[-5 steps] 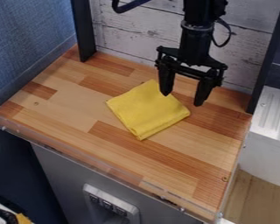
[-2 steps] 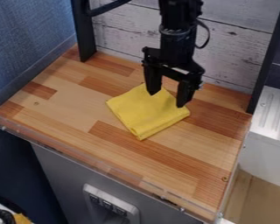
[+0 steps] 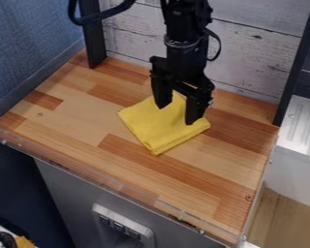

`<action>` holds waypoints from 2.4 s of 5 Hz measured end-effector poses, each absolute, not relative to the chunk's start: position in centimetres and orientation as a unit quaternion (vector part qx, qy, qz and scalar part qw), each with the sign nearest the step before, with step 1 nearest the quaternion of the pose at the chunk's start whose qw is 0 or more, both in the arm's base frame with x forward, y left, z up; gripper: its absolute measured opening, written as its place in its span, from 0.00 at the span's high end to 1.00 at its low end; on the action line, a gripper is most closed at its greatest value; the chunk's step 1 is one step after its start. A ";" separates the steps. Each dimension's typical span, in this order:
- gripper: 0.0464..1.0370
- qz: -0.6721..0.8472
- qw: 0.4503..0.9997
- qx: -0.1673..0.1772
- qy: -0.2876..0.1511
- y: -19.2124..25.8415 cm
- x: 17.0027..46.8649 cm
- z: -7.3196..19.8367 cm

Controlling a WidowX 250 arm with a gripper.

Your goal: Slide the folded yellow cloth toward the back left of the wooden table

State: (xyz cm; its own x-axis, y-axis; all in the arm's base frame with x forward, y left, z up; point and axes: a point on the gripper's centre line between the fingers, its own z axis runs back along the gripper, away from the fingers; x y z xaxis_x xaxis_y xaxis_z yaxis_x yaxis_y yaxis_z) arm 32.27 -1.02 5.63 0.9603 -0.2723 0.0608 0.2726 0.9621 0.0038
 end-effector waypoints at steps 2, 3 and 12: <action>0.37 -0.156 0.987 -0.003 -0.025 -0.3 32.3 5.6; 0.71 -0.158 0.987 -0.008 -0.012 0.2 32.5 5.2; 0.98 -0.065 0.998 0.005 0.001 6.0 34.6 1.3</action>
State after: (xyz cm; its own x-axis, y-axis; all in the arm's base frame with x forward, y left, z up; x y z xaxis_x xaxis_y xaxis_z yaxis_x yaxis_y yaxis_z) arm 34.65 5.95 1.30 0.9916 -0.1295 -0.0029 0.1295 0.9915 0.0095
